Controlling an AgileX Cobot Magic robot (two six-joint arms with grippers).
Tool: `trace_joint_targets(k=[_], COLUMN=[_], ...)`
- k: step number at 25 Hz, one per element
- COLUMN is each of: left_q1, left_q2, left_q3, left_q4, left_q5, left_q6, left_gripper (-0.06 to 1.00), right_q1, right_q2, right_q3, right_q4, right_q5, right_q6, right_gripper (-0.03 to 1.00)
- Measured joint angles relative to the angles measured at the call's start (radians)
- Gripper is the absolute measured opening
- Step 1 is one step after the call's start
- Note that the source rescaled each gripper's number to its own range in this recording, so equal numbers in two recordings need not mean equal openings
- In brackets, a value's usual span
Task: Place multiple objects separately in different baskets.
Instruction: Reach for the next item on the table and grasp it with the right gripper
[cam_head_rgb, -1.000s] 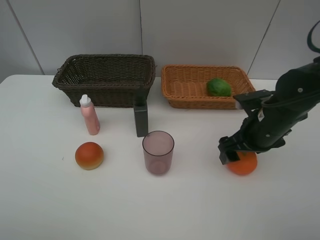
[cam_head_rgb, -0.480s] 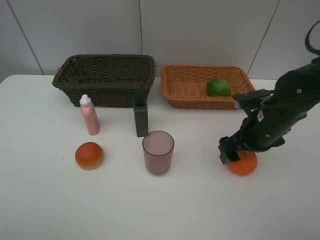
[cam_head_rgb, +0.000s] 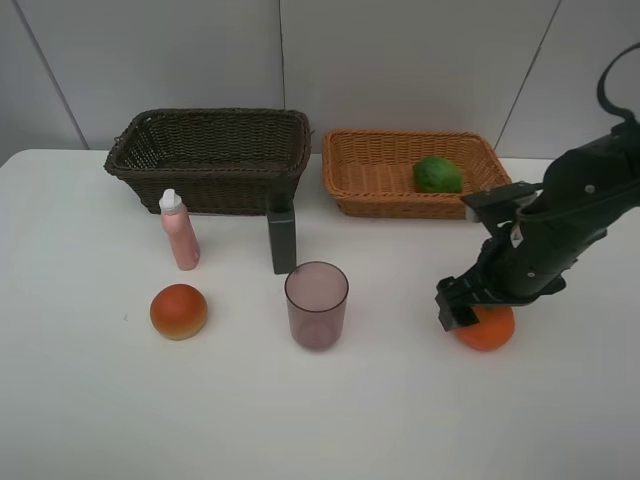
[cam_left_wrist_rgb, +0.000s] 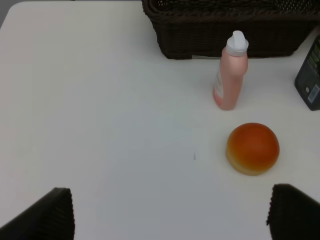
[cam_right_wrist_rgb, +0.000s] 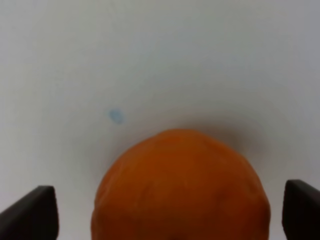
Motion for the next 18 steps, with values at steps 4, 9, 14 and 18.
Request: trace_joint_targets(k=[4, 9, 14, 18], left_q1=[0.0, 0.0, 0.0, 0.0], left_q2=[0.0, 0.0, 0.0, 0.0], left_q3=[0.0, 0.0, 0.0, 0.0], left_q4=[0.0, 0.0, 0.0, 0.0], left_q5=[0.0, 0.0, 0.0, 0.0], left_q6=[0.0, 0.0, 0.0, 0.0], left_gripper=[1.0, 1.0, 1.0, 1.0], right_q1=[0.0, 0.0, 0.0, 0.0], right_q2=[0.025, 0.064, 0.065, 0.065], right_q3=[0.0, 0.0, 0.0, 0.0], right_q4=[0.0, -0.004, -0.011, -0.021], right_q5=[-0.001, -0.001, -0.007, -0.01], right_q6=[0.0, 0.0, 0.0, 0.0], right_gripper=[0.96, 0.96, 0.96, 0.96])
